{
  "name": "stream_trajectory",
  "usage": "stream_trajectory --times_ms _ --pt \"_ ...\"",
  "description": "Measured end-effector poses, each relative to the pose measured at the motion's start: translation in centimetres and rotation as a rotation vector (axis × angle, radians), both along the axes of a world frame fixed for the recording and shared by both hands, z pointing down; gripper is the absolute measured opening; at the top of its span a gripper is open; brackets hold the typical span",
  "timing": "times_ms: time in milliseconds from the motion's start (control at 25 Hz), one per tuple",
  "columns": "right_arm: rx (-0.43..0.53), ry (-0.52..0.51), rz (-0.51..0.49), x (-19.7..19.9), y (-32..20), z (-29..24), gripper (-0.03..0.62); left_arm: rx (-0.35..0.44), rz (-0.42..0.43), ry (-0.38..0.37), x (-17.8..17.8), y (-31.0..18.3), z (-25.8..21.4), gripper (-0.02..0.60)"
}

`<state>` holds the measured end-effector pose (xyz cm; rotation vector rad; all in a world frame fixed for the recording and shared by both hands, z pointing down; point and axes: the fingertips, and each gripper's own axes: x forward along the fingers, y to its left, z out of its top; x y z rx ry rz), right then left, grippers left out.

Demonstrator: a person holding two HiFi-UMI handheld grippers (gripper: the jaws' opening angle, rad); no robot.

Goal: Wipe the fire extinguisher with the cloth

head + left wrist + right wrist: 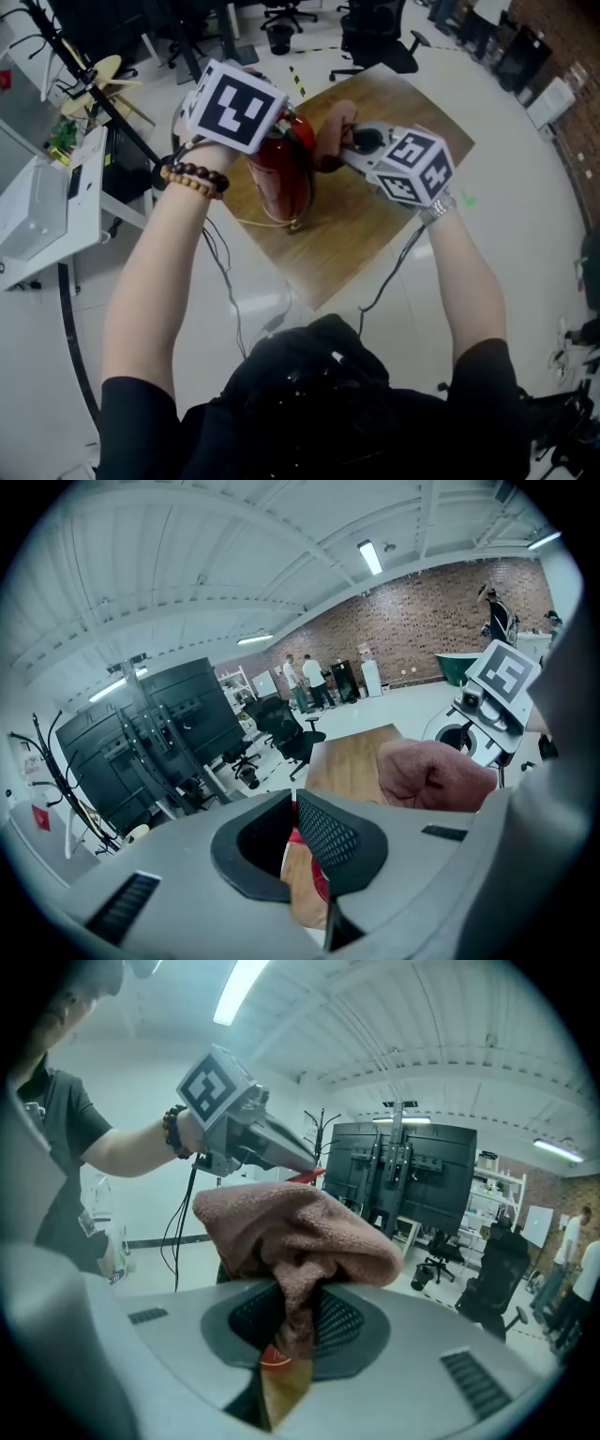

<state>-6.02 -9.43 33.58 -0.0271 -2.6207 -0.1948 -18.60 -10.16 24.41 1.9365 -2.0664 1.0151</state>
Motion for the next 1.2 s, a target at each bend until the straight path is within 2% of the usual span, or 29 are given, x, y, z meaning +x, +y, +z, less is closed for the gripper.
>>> stream_trajectory --times_ms 200,360,520,720,1040,1200 --pt "0.038 0.07 -0.082 -1.2 -0.2 -0.7 0.081 -0.008 -0.028 0.022 0.6 -0.1 0.4 0.002" --pt "0.042 0.133 -0.212 -2.0 -0.6 -0.8 0.081 -0.012 -0.071 -0.026 0.6 -0.3 -0.3 0.002" --pt "0.055 0.186 -0.377 -2.6 -0.3 -0.8 0.08 -0.017 -0.126 -0.004 0.3 0.0 -0.2 0.002" --pt "0.054 0.241 -0.532 -3.2 0.3 -0.6 0.08 -0.004 -0.193 0.004 -0.1 0.6 -0.2 0.002" --pt "0.074 0.291 -0.66 -3.3 0.2 -0.1 0.08 -0.015 -0.248 0.021 0.2 0.3 0.0 0.002" --pt "0.086 0.31 -0.693 -3.1 -0.1 1.1 0.08 -0.011 -0.289 0.021 0.0 0.5 0.0 0.002"
